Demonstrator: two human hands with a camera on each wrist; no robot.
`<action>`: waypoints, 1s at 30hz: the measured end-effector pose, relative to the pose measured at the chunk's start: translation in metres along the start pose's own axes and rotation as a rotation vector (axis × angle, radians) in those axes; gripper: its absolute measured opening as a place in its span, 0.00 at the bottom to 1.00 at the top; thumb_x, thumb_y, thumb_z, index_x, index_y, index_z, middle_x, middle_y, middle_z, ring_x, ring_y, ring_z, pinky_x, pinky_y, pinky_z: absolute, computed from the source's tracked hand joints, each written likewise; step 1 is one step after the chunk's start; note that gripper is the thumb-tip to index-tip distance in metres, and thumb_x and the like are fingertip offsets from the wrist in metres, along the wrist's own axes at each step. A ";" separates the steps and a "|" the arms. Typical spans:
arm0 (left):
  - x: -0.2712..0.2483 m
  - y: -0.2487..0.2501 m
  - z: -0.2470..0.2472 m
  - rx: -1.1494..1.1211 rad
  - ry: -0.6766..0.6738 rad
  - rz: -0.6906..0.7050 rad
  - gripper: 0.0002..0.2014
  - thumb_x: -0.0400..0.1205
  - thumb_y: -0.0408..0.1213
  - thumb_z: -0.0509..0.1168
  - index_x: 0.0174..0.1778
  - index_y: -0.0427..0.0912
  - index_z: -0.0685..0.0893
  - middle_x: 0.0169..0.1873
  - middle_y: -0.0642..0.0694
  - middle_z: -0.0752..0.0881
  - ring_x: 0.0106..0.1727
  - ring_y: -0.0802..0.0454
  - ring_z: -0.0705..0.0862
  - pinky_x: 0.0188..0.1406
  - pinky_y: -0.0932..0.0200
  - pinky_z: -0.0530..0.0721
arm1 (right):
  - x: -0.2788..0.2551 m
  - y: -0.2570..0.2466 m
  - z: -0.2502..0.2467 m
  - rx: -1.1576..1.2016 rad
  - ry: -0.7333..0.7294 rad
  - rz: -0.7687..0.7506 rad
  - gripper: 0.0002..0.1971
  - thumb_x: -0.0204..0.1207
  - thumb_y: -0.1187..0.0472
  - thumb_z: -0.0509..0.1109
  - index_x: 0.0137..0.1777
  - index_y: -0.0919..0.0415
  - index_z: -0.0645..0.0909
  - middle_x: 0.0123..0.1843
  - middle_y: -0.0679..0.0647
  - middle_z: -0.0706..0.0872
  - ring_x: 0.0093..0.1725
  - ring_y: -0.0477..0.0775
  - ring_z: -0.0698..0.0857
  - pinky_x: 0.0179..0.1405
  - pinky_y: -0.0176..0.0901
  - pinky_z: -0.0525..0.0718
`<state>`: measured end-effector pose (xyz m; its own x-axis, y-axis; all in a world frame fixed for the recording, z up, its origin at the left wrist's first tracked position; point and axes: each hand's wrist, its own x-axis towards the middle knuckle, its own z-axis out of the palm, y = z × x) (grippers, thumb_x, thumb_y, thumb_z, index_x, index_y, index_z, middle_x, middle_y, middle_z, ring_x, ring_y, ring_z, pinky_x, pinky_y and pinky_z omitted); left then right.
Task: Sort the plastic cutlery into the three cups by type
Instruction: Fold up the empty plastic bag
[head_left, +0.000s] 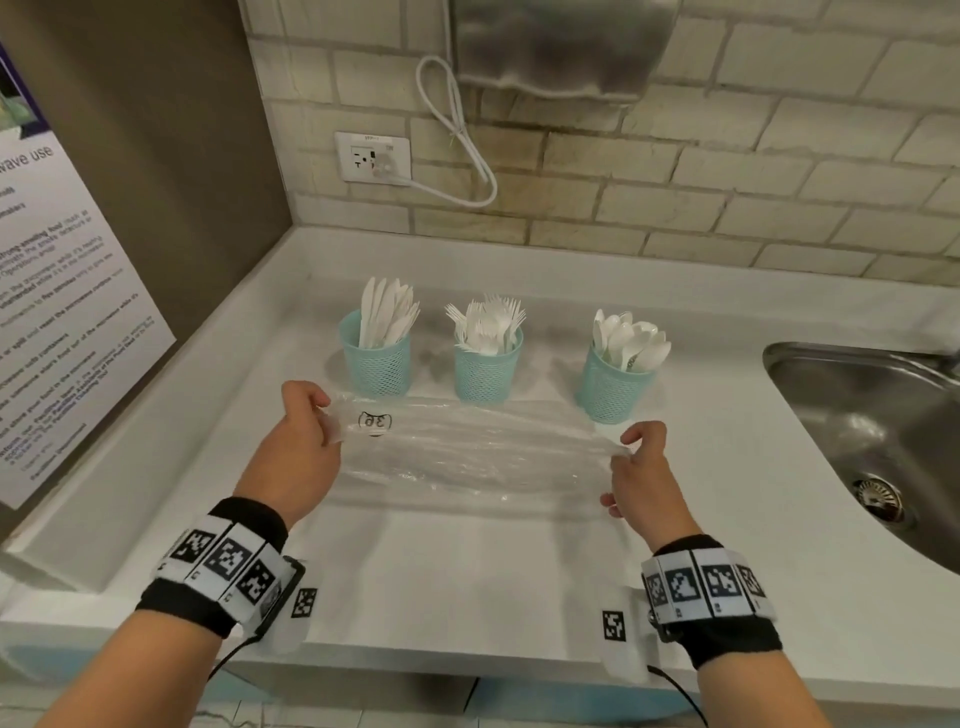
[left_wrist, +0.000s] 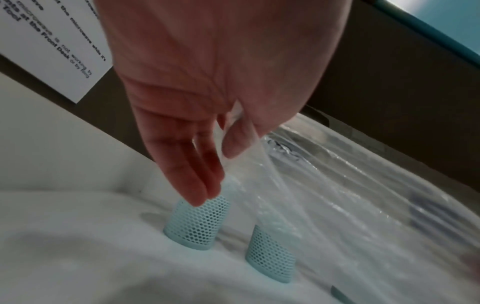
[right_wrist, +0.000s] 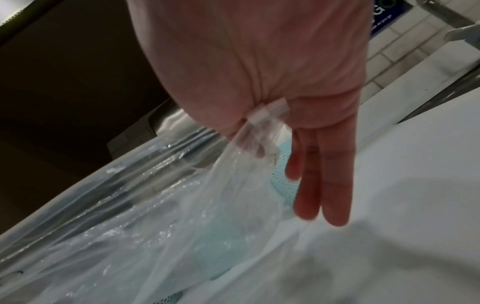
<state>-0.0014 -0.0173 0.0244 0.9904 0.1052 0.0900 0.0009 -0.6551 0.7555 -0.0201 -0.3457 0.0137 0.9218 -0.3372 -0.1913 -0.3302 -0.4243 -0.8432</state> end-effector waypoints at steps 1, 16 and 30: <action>-0.001 0.000 0.000 -0.081 -0.033 0.014 0.19 0.79 0.20 0.56 0.51 0.51 0.61 0.45 0.45 0.78 0.40 0.44 0.87 0.43 0.42 0.84 | -0.002 0.000 -0.003 0.036 -0.070 0.022 0.14 0.78 0.70 0.51 0.52 0.46 0.62 0.49 0.62 0.80 0.36 0.64 0.84 0.40 0.54 0.84; -0.019 0.003 -0.008 -0.395 -0.391 0.047 0.46 0.69 0.55 0.74 0.80 0.68 0.55 0.77 0.69 0.54 0.60 0.84 0.71 0.55 0.71 0.77 | -0.011 -0.008 -0.039 0.557 -0.376 0.070 0.45 0.59 0.22 0.65 0.72 0.47 0.76 0.69 0.42 0.82 0.56 0.55 0.85 0.52 0.53 0.87; -0.012 0.011 -0.003 -0.588 -0.049 -0.039 0.26 0.81 0.32 0.67 0.72 0.52 0.68 0.61 0.49 0.85 0.31 0.60 0.86 0.29 0.61 0.87 | 0.000 -0.008 -0.026 0.662 -0.079 -0.159 0.33 0.75 0.81 0.59 0.68 0.43 0.76 0.32 0.48 0.79 0.35 0.43 0.79 0.29 0.29 0.80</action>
<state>-0.0133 -0.0236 0.0336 0.9964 0.0770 0.0351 -0.0253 -0.1254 0.9918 -0.0225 -0.3643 0.0337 0.9692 -0.2401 -0.0547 -0.0190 0.1483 -0.9888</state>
